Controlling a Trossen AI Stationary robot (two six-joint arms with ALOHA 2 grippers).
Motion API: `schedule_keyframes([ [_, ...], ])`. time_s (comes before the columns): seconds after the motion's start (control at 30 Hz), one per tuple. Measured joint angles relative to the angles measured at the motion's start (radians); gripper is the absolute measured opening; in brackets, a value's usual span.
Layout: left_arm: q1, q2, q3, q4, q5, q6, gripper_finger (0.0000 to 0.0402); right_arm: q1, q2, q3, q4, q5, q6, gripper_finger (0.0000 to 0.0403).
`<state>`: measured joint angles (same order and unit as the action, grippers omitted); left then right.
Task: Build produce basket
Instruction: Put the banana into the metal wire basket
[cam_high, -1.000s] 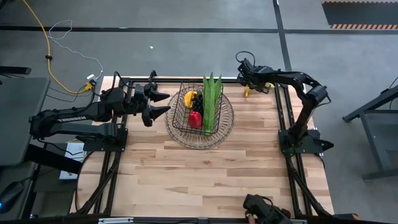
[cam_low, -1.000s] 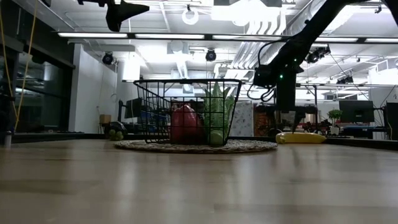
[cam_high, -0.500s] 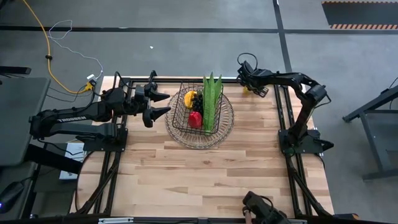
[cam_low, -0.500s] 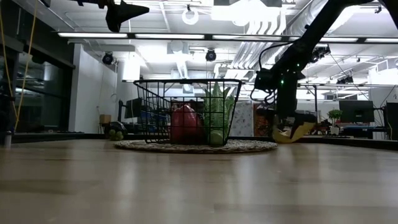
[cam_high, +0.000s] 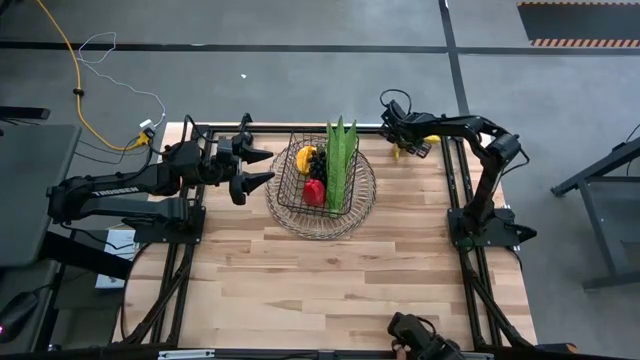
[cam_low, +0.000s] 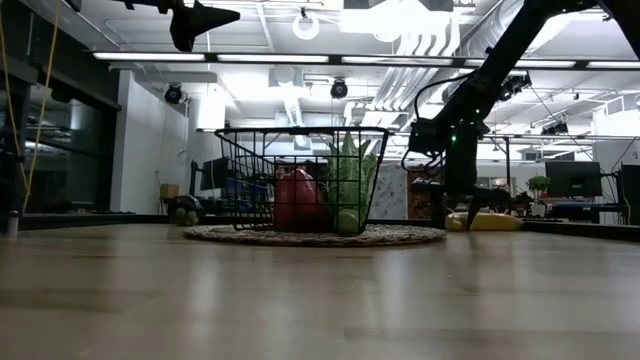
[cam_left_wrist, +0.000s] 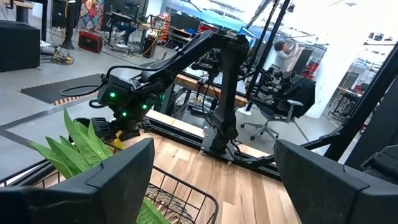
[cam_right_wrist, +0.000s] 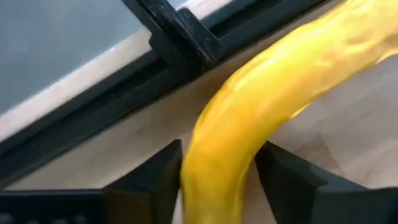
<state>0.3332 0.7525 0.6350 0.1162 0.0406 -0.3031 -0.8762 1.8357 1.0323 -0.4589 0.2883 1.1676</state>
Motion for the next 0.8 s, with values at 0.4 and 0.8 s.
schedule_keyframes([
  [0.4, 0.000, 0.000, 0.000, 0.000, -0.009, 0.000, 0.0318, 0.116, -0.356, -0.003, -0.018, -0.029, -0.495, 0.0076],
  [0.8, 0.000, 0.000, 0.000, 0.001, -0.004, -0.005, 0.0318, 0.629, -0.791, -0.001, 0.060, -0.357, -0.751, 0.0089],
])
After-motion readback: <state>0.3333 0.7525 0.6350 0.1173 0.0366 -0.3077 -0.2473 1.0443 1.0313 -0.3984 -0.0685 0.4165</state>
